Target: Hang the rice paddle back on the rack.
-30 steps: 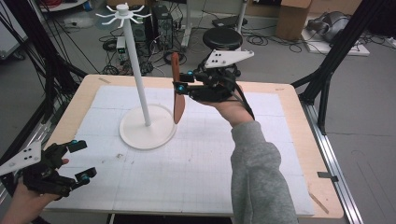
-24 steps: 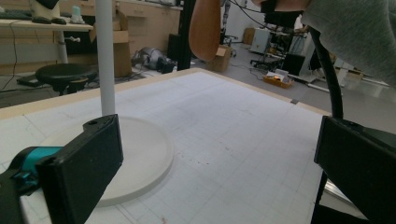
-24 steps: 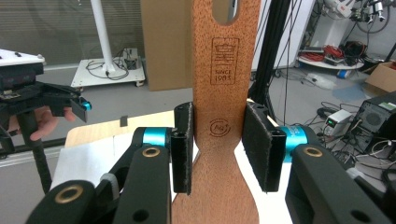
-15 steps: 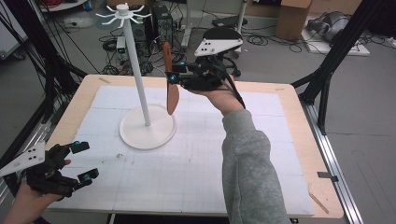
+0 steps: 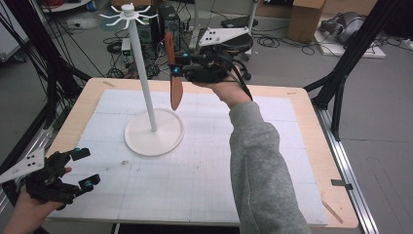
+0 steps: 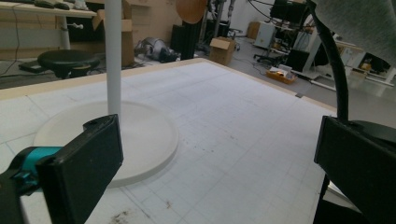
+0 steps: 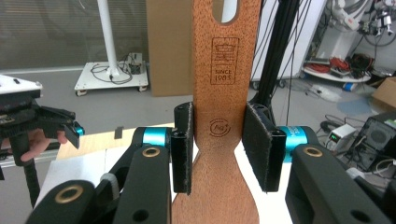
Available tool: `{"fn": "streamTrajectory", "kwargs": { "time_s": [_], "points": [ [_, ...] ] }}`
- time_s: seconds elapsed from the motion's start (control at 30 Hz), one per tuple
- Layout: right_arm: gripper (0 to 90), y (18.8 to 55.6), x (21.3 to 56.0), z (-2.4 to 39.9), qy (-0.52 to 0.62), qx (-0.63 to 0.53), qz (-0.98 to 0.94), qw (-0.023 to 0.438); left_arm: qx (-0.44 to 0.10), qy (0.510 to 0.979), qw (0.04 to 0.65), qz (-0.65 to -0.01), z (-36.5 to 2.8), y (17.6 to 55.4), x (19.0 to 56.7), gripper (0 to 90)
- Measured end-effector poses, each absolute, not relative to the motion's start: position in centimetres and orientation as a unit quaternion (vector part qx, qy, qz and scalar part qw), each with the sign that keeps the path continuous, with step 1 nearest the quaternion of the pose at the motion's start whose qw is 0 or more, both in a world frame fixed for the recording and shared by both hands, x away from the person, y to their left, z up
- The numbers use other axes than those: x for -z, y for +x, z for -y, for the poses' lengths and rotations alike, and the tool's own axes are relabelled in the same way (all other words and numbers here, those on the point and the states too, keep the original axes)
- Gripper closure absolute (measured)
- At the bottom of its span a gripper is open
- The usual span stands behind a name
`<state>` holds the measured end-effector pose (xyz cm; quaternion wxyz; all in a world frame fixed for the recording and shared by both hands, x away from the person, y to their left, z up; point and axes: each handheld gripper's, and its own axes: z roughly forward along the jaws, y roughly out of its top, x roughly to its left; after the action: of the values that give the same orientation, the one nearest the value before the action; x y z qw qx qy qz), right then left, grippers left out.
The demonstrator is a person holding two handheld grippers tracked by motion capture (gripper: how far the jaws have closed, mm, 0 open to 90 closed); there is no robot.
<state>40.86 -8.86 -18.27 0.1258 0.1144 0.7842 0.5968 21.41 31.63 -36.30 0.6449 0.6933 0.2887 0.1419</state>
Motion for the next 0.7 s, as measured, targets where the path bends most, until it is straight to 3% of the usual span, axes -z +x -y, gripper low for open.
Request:
{"fn": "streamTrajectory", "kwargs": {
  "time_s": [0.7],
  "points": [
    [64.2, 41.4, 15.8, 6.0, 0.110, -0.599, -0.781, 0.140, -0.150, 0.680, 0.657, -0.289, -32.6, 21.1, 35.9, 1.7]
  ]
}}
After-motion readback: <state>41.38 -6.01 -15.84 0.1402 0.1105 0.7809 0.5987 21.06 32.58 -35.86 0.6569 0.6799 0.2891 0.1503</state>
